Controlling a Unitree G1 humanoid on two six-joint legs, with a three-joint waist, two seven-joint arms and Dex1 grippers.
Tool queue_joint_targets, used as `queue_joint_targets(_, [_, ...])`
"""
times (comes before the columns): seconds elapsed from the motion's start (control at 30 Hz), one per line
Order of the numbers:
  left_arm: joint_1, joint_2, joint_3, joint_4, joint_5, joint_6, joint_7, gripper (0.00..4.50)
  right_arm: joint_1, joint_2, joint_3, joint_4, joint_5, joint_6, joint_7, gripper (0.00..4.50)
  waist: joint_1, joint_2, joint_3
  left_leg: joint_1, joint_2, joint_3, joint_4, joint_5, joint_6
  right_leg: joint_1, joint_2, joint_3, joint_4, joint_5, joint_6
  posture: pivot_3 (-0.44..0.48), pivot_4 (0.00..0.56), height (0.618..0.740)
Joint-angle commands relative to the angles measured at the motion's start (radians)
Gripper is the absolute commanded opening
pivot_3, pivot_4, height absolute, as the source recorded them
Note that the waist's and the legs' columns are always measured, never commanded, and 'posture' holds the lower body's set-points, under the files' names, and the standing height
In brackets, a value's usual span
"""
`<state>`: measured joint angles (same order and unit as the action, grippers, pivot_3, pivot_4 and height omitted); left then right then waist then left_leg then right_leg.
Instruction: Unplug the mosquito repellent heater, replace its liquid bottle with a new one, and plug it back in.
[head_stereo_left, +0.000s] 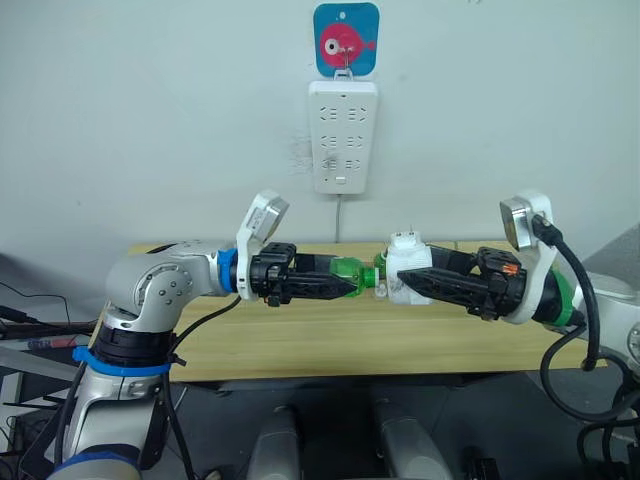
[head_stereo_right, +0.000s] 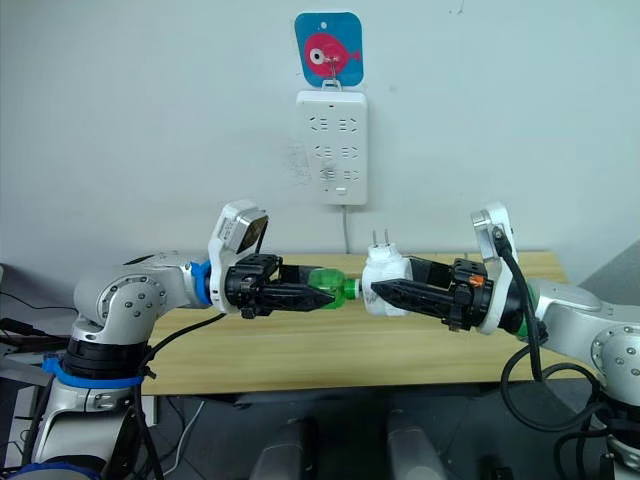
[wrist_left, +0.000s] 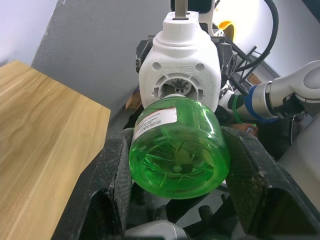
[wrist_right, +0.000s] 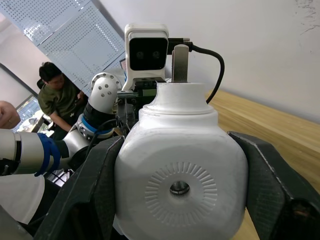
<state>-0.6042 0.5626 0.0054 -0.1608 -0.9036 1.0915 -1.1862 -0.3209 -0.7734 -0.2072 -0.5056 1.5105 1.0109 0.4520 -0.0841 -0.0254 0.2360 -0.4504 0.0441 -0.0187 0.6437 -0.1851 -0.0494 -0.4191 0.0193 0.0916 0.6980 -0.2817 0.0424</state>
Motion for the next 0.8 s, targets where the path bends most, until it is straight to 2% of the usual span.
queue_joint_targets(0.03, [-0.049,-0.04,-0.002,-0.076,-0.091,0.008,-0.01,2.28,0.008,0.0,0.004,-0.009,-0.007,-0.014,-0.005,2.94,0.0,0.0,0.0,0.0,0.0,0.0,0.0,0.0,0.0,0.0,0.0,0.0,0.0,0.0,0.0,-0.097,0.168,0.74])
queue_joint_targets(0.23, [-0.06,-0.066,0.032,-0.063,-0.125,0.048,0.02,2.28,0.016,-0.004,0.003,-0.012,0.001,-0.012,-0.006,2.94,0.0,0.0,0.0,0.0,0.0,0.0,0.0,0.0,0.0,0.0,0.0,0.0,0.0,0.0,0.0,-0.101,0.168,0.74])
queue_joint_targets(0.5, [-0.059,-0.039,0.022,-0.074,-0.138,0.075,-0.008,2.28,0.034,-0.009,-0.004,-0.003,0.012,-0.022,-0.015,2.94,0.0,0.0,-0.001,0.0,0.0,0.0,0.0,0.0,0.0,0.0,0.0,0.0,0.0,0.0,0.0,-0.102,0.166,0.74])
queue_joint_targets(0.8, [-0.046,-0.047,-0.034,-0.074,-0.051,-0.026,0.012,2.28,0.006,-0.01,0.002,-0.024,0.108,-0.028,-0.049,2.94,0.0,0.0,-0.001,0.0,0.0,0.0,0.0,0.0,0.0,0.0,0.0,0.0,0.0,0.002,-0.003,-0.105,0.164,0.74])
